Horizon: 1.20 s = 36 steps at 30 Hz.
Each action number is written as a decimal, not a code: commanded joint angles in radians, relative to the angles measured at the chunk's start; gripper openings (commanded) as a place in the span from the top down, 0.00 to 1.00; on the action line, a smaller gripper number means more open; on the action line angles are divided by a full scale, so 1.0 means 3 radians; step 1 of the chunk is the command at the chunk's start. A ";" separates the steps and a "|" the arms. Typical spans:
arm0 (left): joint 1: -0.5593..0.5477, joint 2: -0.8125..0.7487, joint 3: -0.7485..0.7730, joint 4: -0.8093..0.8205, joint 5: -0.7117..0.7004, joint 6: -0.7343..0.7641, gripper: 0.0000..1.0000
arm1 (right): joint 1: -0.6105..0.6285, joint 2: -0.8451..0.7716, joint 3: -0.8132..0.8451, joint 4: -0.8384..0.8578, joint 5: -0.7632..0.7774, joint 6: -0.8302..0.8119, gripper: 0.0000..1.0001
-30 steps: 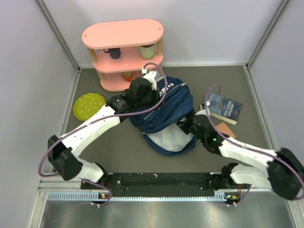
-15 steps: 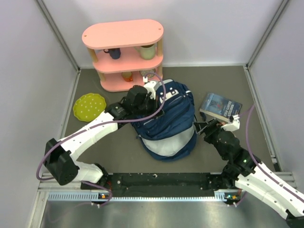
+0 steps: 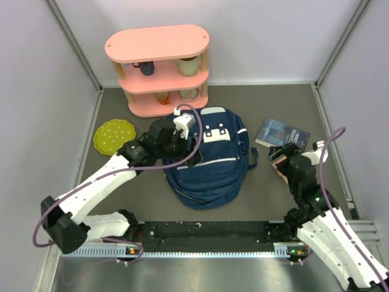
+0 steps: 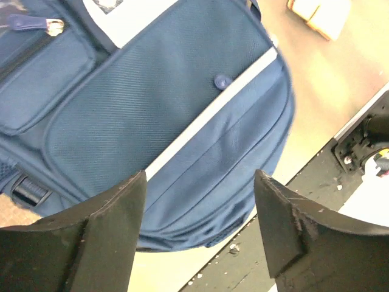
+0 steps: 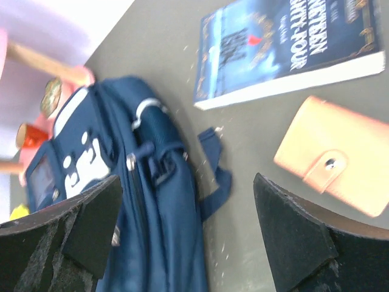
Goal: Pack the student bag
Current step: Place the book in the student bag, then pick up the book from the center of the board.
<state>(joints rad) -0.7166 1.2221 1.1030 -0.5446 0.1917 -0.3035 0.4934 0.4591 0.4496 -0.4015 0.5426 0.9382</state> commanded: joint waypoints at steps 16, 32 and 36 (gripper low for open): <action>0.0037 -0.0653 -0.0148 0.0153 -0.0608 -0.0190 0.02 | -0.2405 0.1551 0.0843 0.0131 -0.2212 -0.0601 0.04; 0.0037 0.1222 0.1333 0.1181 0.0531 -0.0221 0.01 | -0.3209 0.2678 0.1129 0.0796 -0.2438 -0.0852 0.06; 0.0032 0.1964 0.1967 0.1319 0.0889 -0.0374 0.01 | -0.3235 0.2800 0.1196 0.0776 -0.2280 -0.0964 0.06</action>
<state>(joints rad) -0.7074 1.6627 1.5421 -0.2535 0.3187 -0.3729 -0.4637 1.2720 0.7429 -0.2230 -0.1783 0.7113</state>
